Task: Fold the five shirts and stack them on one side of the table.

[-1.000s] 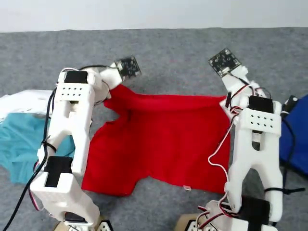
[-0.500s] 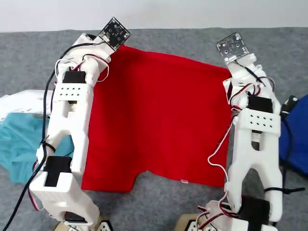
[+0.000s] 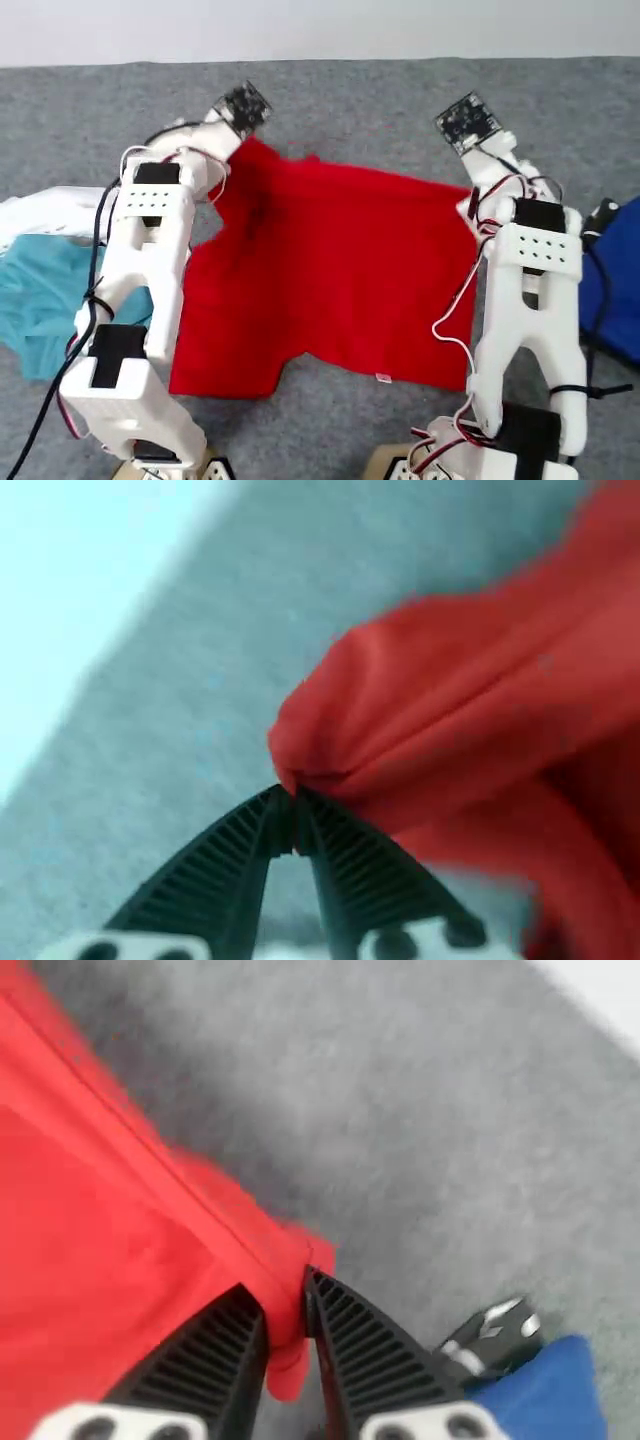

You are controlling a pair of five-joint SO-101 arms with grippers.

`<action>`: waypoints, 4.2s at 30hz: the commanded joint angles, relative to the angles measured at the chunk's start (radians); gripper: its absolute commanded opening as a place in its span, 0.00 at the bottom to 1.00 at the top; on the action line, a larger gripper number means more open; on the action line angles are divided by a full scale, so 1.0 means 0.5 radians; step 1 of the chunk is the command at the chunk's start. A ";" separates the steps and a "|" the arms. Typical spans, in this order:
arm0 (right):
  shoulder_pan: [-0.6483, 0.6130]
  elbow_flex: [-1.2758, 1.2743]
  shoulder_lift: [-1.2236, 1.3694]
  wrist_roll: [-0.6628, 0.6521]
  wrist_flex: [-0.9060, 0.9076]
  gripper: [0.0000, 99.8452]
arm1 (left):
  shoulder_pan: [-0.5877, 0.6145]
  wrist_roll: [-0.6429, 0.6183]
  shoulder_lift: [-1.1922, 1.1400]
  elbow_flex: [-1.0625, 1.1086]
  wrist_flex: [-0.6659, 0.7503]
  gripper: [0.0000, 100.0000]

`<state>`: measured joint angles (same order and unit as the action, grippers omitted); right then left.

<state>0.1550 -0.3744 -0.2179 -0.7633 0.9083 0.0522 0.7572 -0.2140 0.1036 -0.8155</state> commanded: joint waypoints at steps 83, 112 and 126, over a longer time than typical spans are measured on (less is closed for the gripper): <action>0.081 -0.568 -1.662 -0.147 1.017 0.01 | -0.414 -0.325 0.310 -1.125 -1.765 0.00; 0.824 0.813 -1.938 -0.003 0.799 0.01 | -0.319 -0.083 0.878 -3.552 -1.801 0.00; 0.824 0.918 -2.254 -0.199 1.057 0.01 | -0.175 0.175 1.274 -3.540 -1.817 0.00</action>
<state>0.5493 0.0629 -1.3441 -0.8447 1.4055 -0.0859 0.8370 0.4166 -1.6594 -1.7346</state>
